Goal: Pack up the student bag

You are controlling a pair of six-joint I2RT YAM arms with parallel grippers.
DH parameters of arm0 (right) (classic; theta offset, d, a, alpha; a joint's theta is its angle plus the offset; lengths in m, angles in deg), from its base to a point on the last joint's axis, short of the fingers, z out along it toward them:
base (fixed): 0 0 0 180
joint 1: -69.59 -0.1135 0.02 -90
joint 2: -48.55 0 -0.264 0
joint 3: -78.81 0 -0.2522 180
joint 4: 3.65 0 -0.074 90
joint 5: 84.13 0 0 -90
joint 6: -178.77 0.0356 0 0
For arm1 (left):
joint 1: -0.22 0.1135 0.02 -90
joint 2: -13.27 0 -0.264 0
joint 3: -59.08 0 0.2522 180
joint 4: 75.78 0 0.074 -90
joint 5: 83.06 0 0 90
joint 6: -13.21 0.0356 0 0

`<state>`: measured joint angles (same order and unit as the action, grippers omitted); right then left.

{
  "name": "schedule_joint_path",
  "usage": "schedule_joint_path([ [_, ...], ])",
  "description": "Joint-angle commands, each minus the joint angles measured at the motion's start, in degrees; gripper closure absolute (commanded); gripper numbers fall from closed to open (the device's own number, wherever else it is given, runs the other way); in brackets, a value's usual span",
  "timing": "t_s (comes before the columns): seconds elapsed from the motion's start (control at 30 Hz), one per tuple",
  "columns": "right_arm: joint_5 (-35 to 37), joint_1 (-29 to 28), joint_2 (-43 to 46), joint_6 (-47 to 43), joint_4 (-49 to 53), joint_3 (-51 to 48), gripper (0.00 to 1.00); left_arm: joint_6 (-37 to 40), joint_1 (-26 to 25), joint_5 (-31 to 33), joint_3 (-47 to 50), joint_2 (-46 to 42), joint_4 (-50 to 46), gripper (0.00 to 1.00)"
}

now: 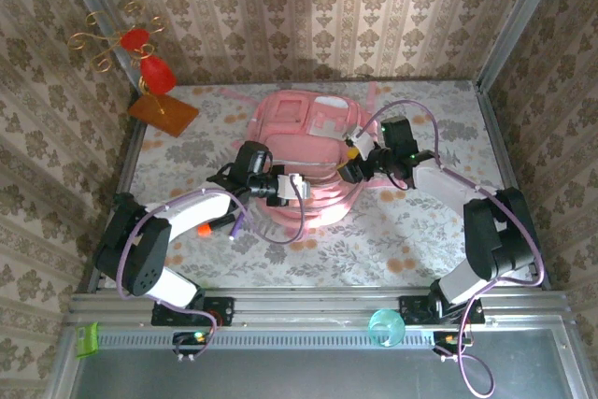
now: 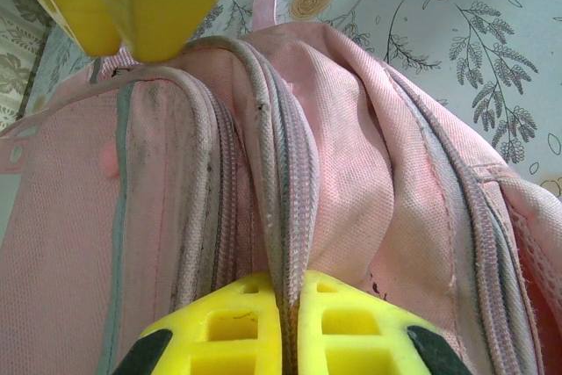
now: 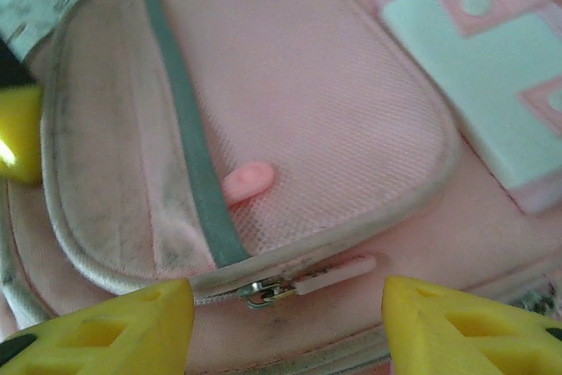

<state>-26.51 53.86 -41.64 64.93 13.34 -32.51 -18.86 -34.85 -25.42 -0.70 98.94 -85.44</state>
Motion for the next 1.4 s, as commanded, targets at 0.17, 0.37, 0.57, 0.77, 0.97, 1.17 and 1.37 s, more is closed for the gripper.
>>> schedule_joint_path([
  [0.17, -4.6, 2.5, -7.5, -18.5, 4.6, 5.9, 0.45, -0.3, 0.2, -4.0, -2.1, 0.2, -2.9, 1.00],
  [0.37, -6.3, 2.4, -10.0, -21.9, 5.1, 6.7, 0.44, -0.2, 0.0, -3.9, -2.1, 0.4, -2.7, 1.00],
  [0.57, -6.5, 0.7, -12.5, -24.4, 9.0, 8.4, 0.48, -0.3, -0.6, -3.6, -2.7, 1.2, -1.6, 1.00],
  [0.77, -2.1, -0.6, -15.3, -27.1, 12.6, 10.0, 0.52, -0.3, -1.2, -3.4, -2.9, 1.7, -0.7, 1.00],
  [0.97, -1.0, -1.1, -12.7, -25.6, 4.8, 5.6, 0.72, -0.3, -1.6, -3.1, -2.9, 1.8, -0.6, 1.00],
  [1.17, -0.2, -1.0, -7.7, -23.3, -2.4, 0.6, 0.90, -0.6, -1.7, -2.5, -2.4, 2.1, -0.1, 1.00],
  [1.37, -1.7, -0.8, -4.0, -20.5, -7.0, -3.2, 1.00, -0.7, -1.9, -2.3, -2.5, 2.5, 0.1, 1.00],
])
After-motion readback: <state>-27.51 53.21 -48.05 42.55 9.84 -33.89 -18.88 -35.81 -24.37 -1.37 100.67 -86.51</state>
